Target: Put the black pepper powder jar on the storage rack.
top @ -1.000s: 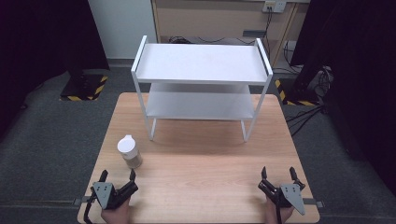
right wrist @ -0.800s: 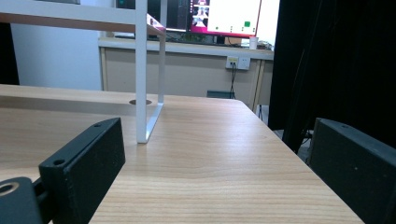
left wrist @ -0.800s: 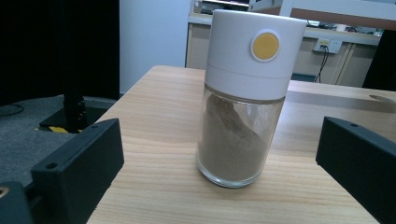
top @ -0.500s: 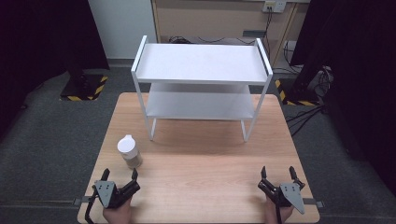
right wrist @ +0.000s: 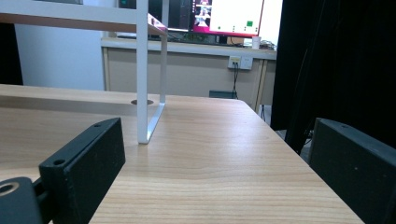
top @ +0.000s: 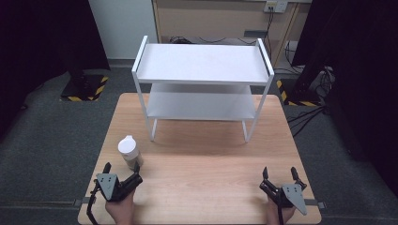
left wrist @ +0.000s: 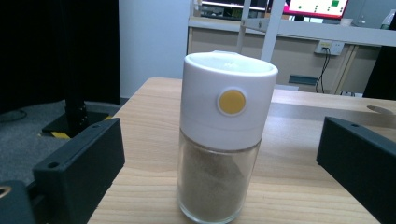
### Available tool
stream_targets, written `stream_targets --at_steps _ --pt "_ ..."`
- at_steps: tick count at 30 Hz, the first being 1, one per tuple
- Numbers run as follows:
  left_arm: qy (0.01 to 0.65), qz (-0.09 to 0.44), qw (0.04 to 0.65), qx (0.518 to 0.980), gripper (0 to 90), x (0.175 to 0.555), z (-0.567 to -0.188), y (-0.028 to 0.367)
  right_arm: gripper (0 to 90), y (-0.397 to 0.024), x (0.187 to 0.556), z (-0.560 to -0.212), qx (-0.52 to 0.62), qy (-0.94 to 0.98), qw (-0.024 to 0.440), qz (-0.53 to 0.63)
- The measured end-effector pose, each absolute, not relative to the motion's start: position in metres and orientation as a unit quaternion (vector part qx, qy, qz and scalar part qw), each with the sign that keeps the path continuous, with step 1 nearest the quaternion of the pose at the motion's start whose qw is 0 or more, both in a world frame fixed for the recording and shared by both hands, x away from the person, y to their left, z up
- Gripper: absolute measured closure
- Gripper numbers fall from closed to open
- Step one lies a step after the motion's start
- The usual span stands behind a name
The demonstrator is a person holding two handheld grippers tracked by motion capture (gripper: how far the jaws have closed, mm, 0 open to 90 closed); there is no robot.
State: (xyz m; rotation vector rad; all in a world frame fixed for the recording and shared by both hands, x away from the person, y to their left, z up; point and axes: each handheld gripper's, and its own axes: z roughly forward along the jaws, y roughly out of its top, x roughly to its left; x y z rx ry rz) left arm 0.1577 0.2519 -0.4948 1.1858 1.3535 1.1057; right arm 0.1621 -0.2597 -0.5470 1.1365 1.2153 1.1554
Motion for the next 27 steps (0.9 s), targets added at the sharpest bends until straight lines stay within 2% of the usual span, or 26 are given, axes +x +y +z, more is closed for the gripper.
stream_targets --at_steps 8,27 --pt "0.558 0.455 0.481 0.501 1.9 0.175 -0.480 0.246 4.0 -0.261 0.162 -0.548 0.476 0.507 0.529 0.487" --pt "0.563 0.457 0.461 0.511 3.0 0.204 -0.480 0.240 4.0 -0.261 0.162 -0.547 0.477 0.508 0.528 0.485"
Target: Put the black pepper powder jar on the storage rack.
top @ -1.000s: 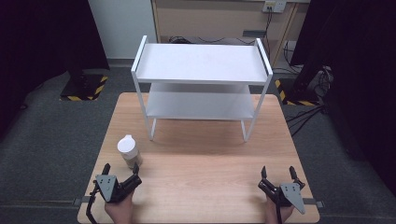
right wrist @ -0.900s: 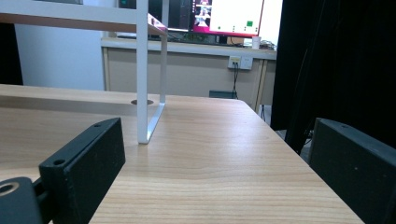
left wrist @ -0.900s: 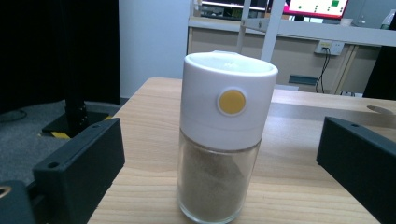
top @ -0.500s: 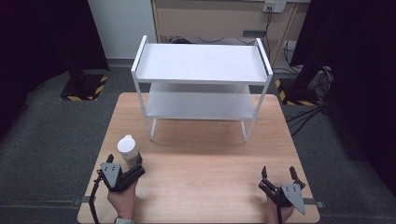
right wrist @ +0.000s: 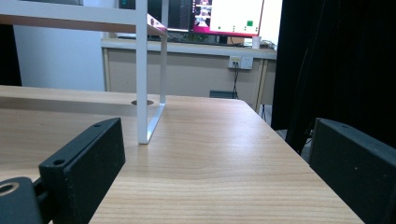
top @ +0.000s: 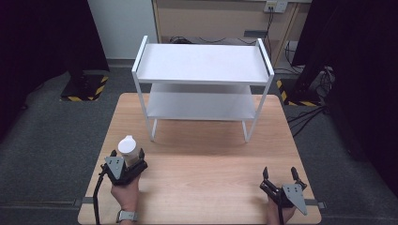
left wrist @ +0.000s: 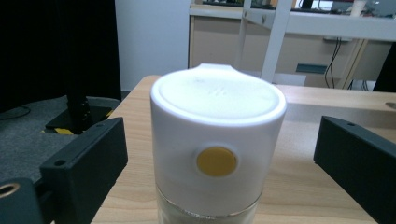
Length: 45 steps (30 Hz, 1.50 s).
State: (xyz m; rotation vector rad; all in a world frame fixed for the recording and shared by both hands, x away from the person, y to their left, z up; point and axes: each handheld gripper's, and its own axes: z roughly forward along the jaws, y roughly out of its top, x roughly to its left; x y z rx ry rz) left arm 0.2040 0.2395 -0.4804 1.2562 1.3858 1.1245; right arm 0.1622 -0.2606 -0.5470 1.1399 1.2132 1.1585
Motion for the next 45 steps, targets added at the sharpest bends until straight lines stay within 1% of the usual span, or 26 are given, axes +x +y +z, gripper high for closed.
stream_targets --at_steps 6,9,12,20,23,24,27,34,45 --pt "0.565 0.461 0.458 0.509 4.5 0.208 -0.482 0.238 4.0 -0.261 0.162 -0.547 0.477 0.509 0.528 0.485" --pt "0.556 0.473 0.446 0.517 5.8 0.210 -0.482 0.235 4.0 -0.261 0.163 -0.546 0.477 0.511 0.527 0.483" --pt "0.554 0.472 0.449 0.518 8.9 0.213 -0.480 0.235 4.0 -0.261 0.163 -0.546 0.477 0.511 0.527 0.483" --pt "0.559 0.470 0.448 0.515 12.0 0.215 -0.479 0.234 3.9 -0.261 0.162 -0.547 0.479 0.507 0.528 0.485" --pt "0.557 0.473 0.449 0.514 14.6 0.214 -0.480 0.235 3.9 -0.261 0.162 -0.547 0.478 0.508 0.528 0.485" --pt "0.557 0.473 0.449 0.514 16.7 0.214 -0.480 0.235 3.9 -0.261 0.162 -0.547 0.478 0.507 0.528 0.485" --pt "0.559 0.472 0.448 0.514 18.1 0.214 -0.481 0.235 3.9 -0.261 0.162 -0.547 0.479 0.506 0.528 0.485" --pt "0.569 0.458 0.453 0.511 24.7 0.212 -0.482 0.238 3.8 -0.261 0.162 -0.547 0.479 0.507 0.528 0.485" --pt "0.569 0.462 0.453 0.508 27.1 0.213 -0.483 0.240 3.9 -0.260 0.162 -0.547 0.479 0.508 0.528 0.484"
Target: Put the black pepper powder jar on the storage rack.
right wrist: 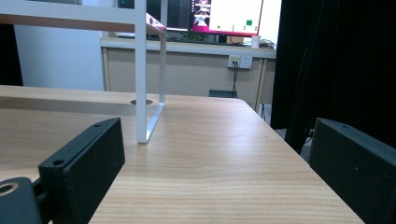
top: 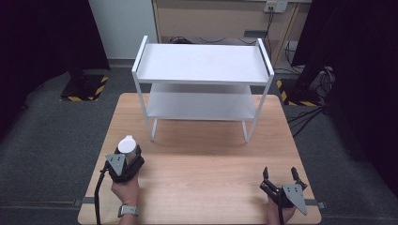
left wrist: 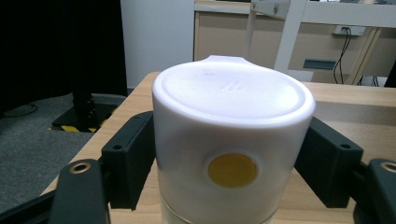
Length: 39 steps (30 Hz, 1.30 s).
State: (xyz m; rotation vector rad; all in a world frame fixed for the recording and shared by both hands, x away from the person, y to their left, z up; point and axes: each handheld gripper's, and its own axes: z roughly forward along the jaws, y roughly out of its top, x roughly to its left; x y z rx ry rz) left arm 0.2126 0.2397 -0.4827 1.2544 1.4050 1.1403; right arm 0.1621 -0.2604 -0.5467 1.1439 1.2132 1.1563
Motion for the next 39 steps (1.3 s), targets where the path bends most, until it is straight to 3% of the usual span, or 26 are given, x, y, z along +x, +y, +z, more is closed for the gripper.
stream_targets --at_steps 24,39 --pt "0.567 0.471 0.445 0.508 30.6 0.209 -0.482 0.234 3.8 -0.260 0.163 -0.546 0.479 0.511 0.527 0.481" --pt "0.552 0.477 0.476 0.491 30.6 0.176 -0.464 0.226 3.9 -0.260 0.163 -0.545 0.479 0.513 0.527 0.479"
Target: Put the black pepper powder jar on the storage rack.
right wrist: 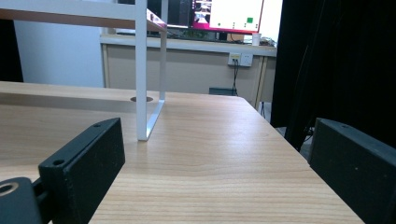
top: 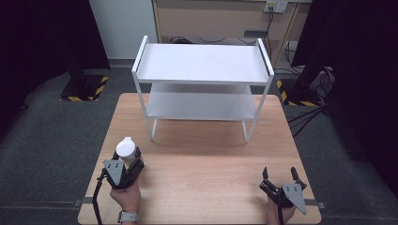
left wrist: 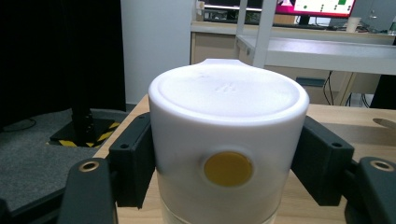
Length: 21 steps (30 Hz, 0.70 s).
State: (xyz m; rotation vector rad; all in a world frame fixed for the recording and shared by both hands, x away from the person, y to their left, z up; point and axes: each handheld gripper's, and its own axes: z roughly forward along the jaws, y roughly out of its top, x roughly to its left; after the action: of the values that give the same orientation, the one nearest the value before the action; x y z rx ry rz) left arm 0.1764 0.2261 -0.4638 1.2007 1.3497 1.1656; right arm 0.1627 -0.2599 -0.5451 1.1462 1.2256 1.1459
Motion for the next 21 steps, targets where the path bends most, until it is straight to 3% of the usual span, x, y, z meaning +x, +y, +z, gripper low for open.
stream_targets --at_steps 21 --pt "0.533 0.452 0.508 0.503 30.6 0.161 -0.430 0.186 4.0 -0.259 0.163 -0.544 0.480 0.517 0.525 0.477"
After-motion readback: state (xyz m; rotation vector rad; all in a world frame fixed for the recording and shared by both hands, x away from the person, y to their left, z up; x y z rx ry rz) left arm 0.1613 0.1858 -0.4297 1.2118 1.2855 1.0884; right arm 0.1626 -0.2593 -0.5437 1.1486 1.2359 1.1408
